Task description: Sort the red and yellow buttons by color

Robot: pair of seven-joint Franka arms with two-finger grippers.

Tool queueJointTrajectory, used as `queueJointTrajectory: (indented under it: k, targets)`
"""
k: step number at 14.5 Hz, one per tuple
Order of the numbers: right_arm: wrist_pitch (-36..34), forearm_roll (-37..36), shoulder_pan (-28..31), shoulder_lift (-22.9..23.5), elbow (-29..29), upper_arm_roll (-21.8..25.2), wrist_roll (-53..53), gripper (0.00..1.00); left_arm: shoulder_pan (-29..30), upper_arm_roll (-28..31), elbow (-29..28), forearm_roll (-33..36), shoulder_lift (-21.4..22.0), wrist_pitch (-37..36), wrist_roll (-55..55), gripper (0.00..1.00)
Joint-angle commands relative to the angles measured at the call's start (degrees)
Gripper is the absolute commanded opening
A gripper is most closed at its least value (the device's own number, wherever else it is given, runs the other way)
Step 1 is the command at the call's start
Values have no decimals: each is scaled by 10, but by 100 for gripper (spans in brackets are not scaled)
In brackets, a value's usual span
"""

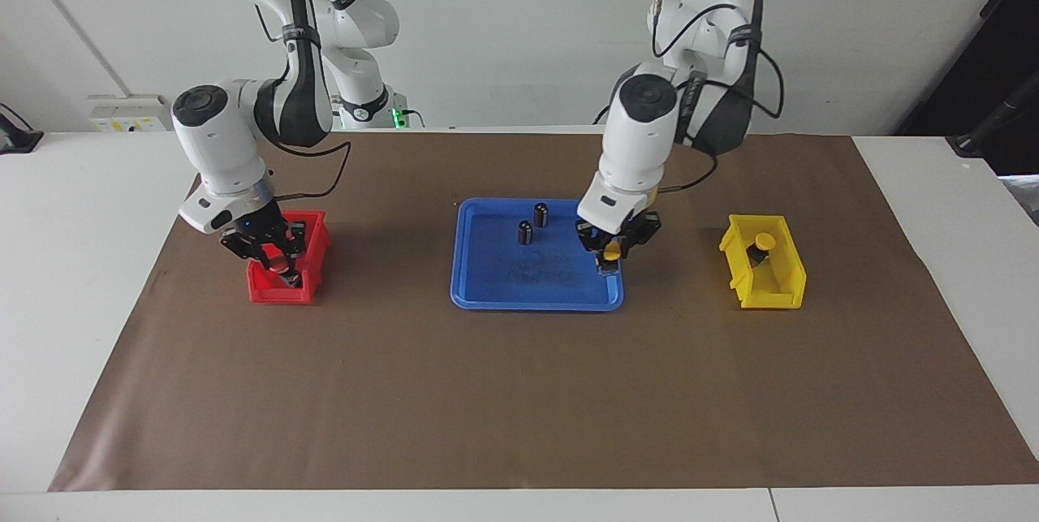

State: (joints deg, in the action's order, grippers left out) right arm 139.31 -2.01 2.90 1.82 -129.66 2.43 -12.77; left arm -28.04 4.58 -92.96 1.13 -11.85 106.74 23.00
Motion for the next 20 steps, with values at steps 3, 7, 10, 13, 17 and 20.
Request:
queueJointTrajectory:
  k: [3,7,10,13,17,20]
  targets:
    - [15,10,9,-14,-21,-5,-34,23,153,-4,-20,4,42,-18,-197,1]
    - [-7,10,11,-14,-10,-4,-52,82,169,-4,-76,4,65,13,-217,1]
    - [-105,10,11,-15,62,-4,-51,100,175,-4,-175,4,97,114,-231,1]
    - [-303,10,5,-22,204,-6,-21,100,203,-4,-183,4,97,125,-280,1]
    - [-492,4,12,-35,332,-2,6,100,215,-4,-214,4,97,156,-303,1]
    - [-529,8,32,-39,363,7,10,100,216,-4,-229,4,89,176,-303,1]
